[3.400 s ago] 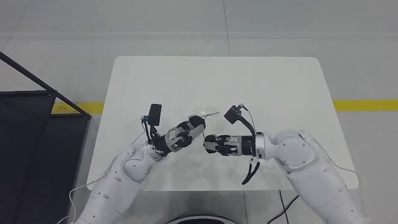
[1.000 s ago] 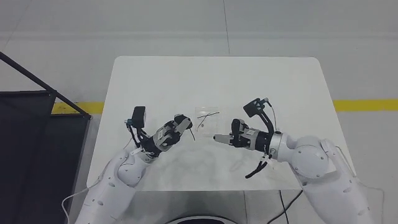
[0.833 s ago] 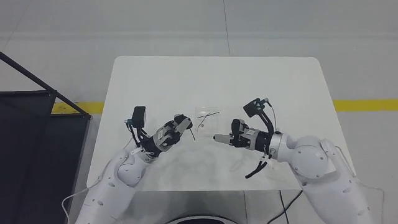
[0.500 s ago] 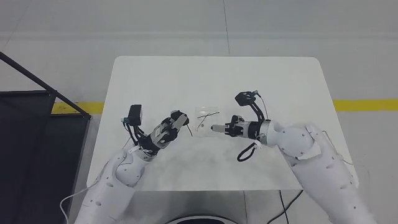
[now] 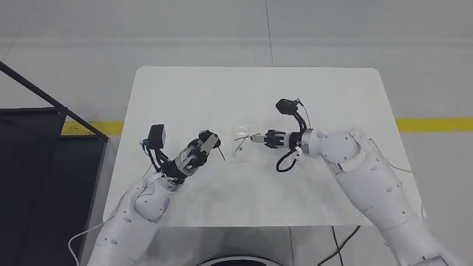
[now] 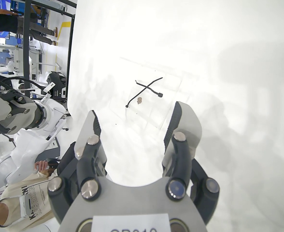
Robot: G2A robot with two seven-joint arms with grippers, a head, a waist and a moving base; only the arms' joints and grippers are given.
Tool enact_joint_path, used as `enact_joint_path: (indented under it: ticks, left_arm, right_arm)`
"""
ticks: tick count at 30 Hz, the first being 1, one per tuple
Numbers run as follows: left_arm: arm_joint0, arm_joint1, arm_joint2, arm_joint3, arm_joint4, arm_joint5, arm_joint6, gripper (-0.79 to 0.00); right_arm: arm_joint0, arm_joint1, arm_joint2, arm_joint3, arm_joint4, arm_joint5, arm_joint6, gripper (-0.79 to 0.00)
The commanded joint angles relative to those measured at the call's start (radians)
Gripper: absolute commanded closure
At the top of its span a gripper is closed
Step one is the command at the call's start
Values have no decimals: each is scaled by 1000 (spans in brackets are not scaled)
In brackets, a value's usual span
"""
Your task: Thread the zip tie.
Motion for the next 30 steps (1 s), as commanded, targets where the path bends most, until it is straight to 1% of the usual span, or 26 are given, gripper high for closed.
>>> enact_joint_path:
  ticks: [1,3,5,6,8,18,24,30]
  left_arm:
    - [0,0,0,0,0,0,0,0]
    - [0,0,0,0,0,0,0,0]
    - [0,0,0,0,0,0,0,0]
    - [0,0,0,0,0,0,0,0]
    - [0,0,0,0,0,0,0,0]
    - [0,0,0,0,0,0,0,0]
    - [0,0,0,0,0,0,0,0]
    - [0,0,0,0,0,0,0,0]
  right_arm:
    - [11,-5,-8,19,4,1,-6,-526]
    - [22,-11,-16,37,7,4,-15,-502]
    - [33,-17,-25,54,8,8,-20,-440]
    - [37,-20,-29,62,10,8,-22,-437]
    - [47,-25,-36,78,13,6,-23,-406]
    - [70,-40,-42,138,27,-4,-23,-354]
    - [74,-46,-40,161,35,-18,-28,-268]
    - [81,-53,-43,178,43,-35,-23,-203]
